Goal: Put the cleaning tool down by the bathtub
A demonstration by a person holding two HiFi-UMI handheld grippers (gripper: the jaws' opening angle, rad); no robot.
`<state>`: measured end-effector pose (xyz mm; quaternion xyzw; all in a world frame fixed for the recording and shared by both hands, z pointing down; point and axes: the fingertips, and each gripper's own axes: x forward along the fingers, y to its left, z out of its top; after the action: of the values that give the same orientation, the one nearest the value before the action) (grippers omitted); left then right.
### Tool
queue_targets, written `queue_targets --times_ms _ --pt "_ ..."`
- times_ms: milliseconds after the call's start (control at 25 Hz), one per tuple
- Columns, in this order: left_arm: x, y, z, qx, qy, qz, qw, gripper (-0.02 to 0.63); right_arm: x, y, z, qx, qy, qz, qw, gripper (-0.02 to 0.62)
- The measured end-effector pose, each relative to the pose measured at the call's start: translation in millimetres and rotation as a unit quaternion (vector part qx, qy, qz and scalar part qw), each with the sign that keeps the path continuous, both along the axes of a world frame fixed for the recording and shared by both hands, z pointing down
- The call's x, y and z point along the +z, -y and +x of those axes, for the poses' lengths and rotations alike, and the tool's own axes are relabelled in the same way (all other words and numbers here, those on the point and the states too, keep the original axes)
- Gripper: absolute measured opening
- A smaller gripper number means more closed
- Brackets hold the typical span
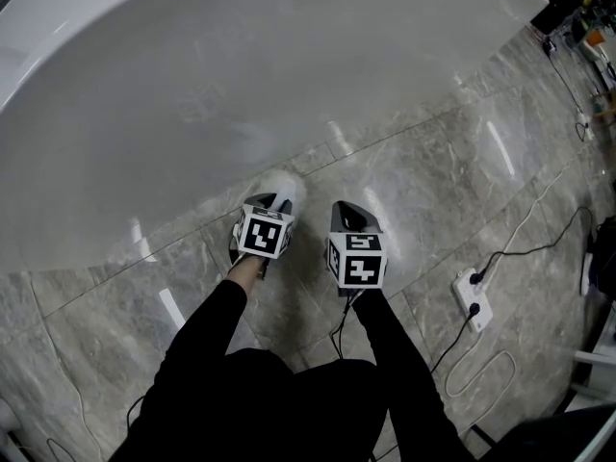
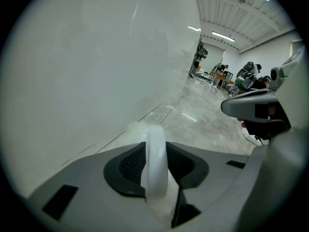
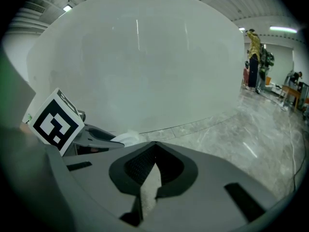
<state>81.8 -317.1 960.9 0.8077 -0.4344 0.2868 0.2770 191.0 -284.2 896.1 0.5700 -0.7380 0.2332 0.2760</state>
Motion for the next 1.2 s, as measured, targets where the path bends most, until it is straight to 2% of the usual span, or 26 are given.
queue_targets --times_ms 240,480,600,720,1200 --pt "-41 -6 -7 0.016 -0.017 0.015 0.9996 0.117 -12 3 -6 -0.01 0.002 0.009 1.0 0.0" --pt "-83 -9 -16 -0.001 -0.053 0.05 0.9974 0.111 -21 -2 -11 -0.021 0.007 0.014 1.0 0.0" --pt "-98 -12 -15 -0.002 -0.067 0.062 0.9958 0.042 -25 -4 -13 -0.024 0.007 0.016 1.0 0.0" --pt "-107 -15 -13 0.002 -0.079 0.069 0.9945 0.009 -29 -4 -15 -0.024 0.012 0.019 0.999 0.0" --pt "-113 -23 -14 0.009 -0.087 0.073 0.9936 0.008 -37 -8 -20 -0.041 0.016 0.029 0.999 0.0"
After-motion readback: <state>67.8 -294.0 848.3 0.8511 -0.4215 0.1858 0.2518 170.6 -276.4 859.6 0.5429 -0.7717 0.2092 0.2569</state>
